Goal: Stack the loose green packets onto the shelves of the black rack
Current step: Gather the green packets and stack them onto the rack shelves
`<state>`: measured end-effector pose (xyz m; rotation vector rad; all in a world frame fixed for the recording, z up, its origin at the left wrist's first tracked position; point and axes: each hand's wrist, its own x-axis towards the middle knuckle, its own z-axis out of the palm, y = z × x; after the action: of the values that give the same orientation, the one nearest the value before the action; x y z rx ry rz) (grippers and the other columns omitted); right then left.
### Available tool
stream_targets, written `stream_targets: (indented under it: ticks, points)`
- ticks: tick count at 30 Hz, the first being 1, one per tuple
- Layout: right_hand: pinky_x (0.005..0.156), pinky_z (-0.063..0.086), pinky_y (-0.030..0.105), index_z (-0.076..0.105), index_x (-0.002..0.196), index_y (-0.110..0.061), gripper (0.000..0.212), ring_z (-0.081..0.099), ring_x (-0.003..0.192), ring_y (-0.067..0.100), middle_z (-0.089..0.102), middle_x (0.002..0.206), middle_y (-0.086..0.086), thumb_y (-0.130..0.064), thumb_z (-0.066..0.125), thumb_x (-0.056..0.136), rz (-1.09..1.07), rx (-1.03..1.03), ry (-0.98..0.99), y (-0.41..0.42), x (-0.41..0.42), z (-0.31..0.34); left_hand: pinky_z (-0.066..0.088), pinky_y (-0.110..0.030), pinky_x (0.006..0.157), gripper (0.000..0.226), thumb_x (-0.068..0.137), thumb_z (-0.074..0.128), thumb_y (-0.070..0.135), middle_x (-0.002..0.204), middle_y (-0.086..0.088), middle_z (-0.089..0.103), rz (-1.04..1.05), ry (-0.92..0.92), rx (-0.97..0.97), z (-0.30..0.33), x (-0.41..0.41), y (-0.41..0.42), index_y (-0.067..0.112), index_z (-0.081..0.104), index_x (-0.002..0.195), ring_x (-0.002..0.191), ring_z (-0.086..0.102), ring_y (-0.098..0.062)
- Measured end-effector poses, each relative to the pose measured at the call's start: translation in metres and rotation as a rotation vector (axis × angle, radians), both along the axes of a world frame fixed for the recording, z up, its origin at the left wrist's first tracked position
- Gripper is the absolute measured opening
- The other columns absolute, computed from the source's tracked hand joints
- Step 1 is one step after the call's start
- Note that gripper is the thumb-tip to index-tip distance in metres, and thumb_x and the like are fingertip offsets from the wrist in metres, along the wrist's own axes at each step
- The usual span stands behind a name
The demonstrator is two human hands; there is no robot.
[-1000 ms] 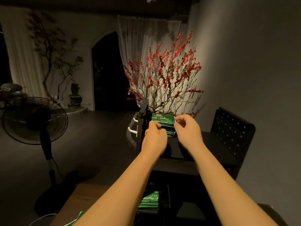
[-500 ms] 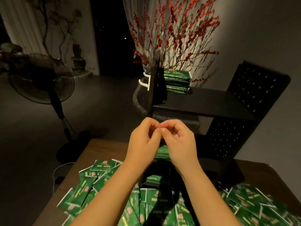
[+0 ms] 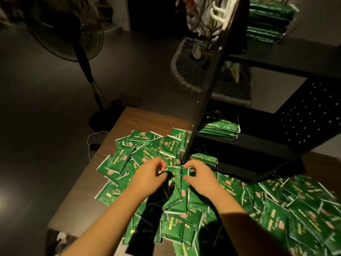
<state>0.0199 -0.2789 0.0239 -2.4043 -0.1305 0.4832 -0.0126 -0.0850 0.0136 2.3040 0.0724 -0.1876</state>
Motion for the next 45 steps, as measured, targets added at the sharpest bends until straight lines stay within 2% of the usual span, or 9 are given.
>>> stream_targets:
  ticks: [4, 9, 15, 21, 31, 34, 37, 41, 45]
  points:
    - [0.073, 0.041, 0.022, 0.051, 0.132, -0.015, 0.046, 0.056, 0.086, 0.014, 0.05, 0.136, 0.004, -0.025, 0.068, 0.091, -0.045, -0.139, 0.137, 0.01, -0.005, -0.033, 0.047, -0.036, 0.1, 0.056, 0.083, 0.075, 0.034, 0.123, 0.0, 0.053, -0.014, 0.187, 0.244, -0.037, -0.008, -0.001, 0.019, 0.047, 0.129, 0.114, 0.05, -0.021]
    - [0.048, 0.031, 0.02, 0.037, 0.142, -0.004, 0.059, 0.045, 0.064, 0.004, 0.051, 0.101, 0.002, -0.025, 0.064, 0.094, -0.229, -0.173, 0.273, 0.025, -0.003, -0.058, 0.042, -0.039, 0.104, 0.069, 0.084, 0.068, 0.054, 0.137, -0.002, 0.045, 0.049, 0.336, 0.441, -0.064, -0.013, -0.001, 0.017, 0.039, 0.134, 0.125, 0.043, -0.024]
    - [0.088, 0.049, 0.034, 0.034, 0.141, -0.007, 0.069, 0.056, 0.109, 0.027, 0.051, 0.135, 0.012, -0.028, 0.072, 0.086, -0.346, -0.045, 0.314, 0.04, 0.002, -0.074, 0.027, -0.049, 0.11, 0.071, 0.087, 0.061, 0.05, 0.156, 0.001, 0.022, -0.038, 0.296, 0.482, -0.074, -0.018, -0.015, 0.03, 0.03, 0.148, 0.139, 0.024, -0.025]
    - [0.097, 0.044, 0.035, 0.033, 0.141, -0.013, 0.077, 0.052, 0.115, 0.024, 0.05, 0.134, 0.012, -0.014, 0.079, 0.079, -0.448, 0.246, 0.354, 0.034, -0.001, -0.078, 0.026, -0.052, 0.112, 0.07, 0.088, 0.058, 0.053, 0.161, 0.002, 0.012, -0.003, 0.243, 0.444, -0.081, -0.023, -0.02, 0.034, 0.028, 0.148, 0.142, 0.02, -0.024]
    - [0.097, 0.043, 0.016, 0.045, 0.129, -0.025, 0.055, 0.056, 0.113, 0.012, 0.056, 0.115, -0.005, -0.004, 0.071, 0.086, -0.173, 0.362, 0.181, 0.002, -0.007, -0.038, 0.021, -0.042, 0.116, 0.111, 0.07, 0.077, 0.06, 0.158, 0.012, 0.022, 0.006, -0.096, 0.139, -0.043, -0.004, -0.015, 0.033, 0.01, 0.154, 0.143, 0.022, -0.012]
    - [0.086, 0.041, 0.005, 0.044, 0.128, -0.035, 0.06, 0.057, 0.111, 0.003, 0.06, 0.108, -0.012, -0.01, 0.074, 0.083, -0.072, 0.339, 0.08, -0.007, -0.008, -0.014, 0.046, -0.035, 0.095, 0.104, 0.069, 0.084, 0.049, 0.14, 0.009, 0.052, -0.161, -0.018, 0.037, -0.007, 0.016, -0.016, 0.037, 0.021, 0.15, 0.104, 0.057, -0.011]
    - [0.087, 0.044, 0.007, 0.045, 0.127, -0.039, 0.062, 0.058, 0.106, -0.002, 0.059, 0.111, -0.009, -0.003, 0.071, 0.083, -0.05, 0.379, -0.02, -0.012, -0.007, 0.008, 0.045, -0.027, 0.066, 0.087, 0.074, 0.082, 0.043, 0.101, 0.009, 0.064, -0.302, 0.053, 0.068, 0.018, 0.028, -0.024, 0.033, 0.033, 0.145, 0.076, 0.058, -0.008]
    - [0.093, 0.049, 0.025, 0.048, 0.124, -0.041, 0.057, 0.059, 0.103, -0.002, 0.059, 0.109, -0.012, -0.011, 0.074, 0.082, -0.051, 0.366, -0.125, -0.018, -0.008, 0.031, 0.047, -0.034, 0.101, 0.071, 0.08, 0.079, 0.039, 0.128, 0.006, 0.061, -0.296, 0.138, -0.127, 0.029, 0.03, -0.034, 0.022, 0.046, 0.14, 0.116, 0.058, -0.012]
    - [0.094, 0.045, 0.019, 0.052, 0.12, -0.037, 0.048, 0.056, 0.107, -0.004, 0.061, 0.111, -0.019, -0.028, 0.078, 0.081, -0.12, 0.3, -0.34, -0.038, -0.012, 0.057, 0.054, -0.036, 0.091, 0.03, 0.084, 0.077, 0.031, 0.1, 0.011, 0.074, -0.202, 0.135, -0.43, 0.035, 0.028, -0.037, 0.025, 0.065, 0.111, 0.093, 0.069, -0.005]
